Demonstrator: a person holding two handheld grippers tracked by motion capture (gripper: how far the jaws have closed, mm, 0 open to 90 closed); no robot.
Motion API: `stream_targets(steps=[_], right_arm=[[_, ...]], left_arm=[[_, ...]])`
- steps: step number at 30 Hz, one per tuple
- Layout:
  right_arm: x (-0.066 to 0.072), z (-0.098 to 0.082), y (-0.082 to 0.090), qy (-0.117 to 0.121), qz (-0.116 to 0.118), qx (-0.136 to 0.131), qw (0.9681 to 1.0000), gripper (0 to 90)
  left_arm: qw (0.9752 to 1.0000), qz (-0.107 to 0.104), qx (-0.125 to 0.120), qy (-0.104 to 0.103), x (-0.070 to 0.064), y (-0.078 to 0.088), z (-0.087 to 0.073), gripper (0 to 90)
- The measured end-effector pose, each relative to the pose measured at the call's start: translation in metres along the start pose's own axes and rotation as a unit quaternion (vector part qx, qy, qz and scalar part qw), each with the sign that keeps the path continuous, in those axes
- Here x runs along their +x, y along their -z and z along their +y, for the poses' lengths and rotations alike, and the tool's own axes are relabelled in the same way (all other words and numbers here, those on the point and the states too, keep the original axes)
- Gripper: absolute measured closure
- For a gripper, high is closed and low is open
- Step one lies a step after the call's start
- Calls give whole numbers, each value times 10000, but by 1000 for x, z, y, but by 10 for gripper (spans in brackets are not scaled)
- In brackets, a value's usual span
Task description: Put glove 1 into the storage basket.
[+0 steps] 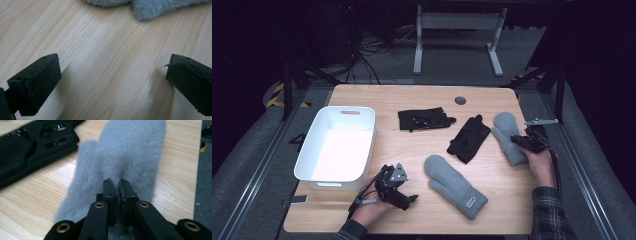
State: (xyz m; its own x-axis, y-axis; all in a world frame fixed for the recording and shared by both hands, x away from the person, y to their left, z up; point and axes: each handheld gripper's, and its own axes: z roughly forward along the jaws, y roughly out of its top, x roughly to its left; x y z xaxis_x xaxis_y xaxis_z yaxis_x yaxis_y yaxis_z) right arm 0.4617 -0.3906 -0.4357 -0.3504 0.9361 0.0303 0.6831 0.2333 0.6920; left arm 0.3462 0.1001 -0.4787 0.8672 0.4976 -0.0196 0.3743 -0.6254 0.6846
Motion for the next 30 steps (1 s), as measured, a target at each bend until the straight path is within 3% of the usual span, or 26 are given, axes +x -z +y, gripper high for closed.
stream_targets(steps=[8, 21, 30], right_arm=[[-4, 1, 18, -49, 113, -202, 9997, 886], [0, 6, 54, -41, 356, -604, 9975, 887], [2, 3, 72, -40, 498, -734, 9960, 888]], left_arm=[[10000, 5, -9, 6, 0, 0, 0, 1], [10000, 2, -6, 22, 0, -1, 1, 0], [10000, 0, -4, 28, -1, -1, 1, 0]])
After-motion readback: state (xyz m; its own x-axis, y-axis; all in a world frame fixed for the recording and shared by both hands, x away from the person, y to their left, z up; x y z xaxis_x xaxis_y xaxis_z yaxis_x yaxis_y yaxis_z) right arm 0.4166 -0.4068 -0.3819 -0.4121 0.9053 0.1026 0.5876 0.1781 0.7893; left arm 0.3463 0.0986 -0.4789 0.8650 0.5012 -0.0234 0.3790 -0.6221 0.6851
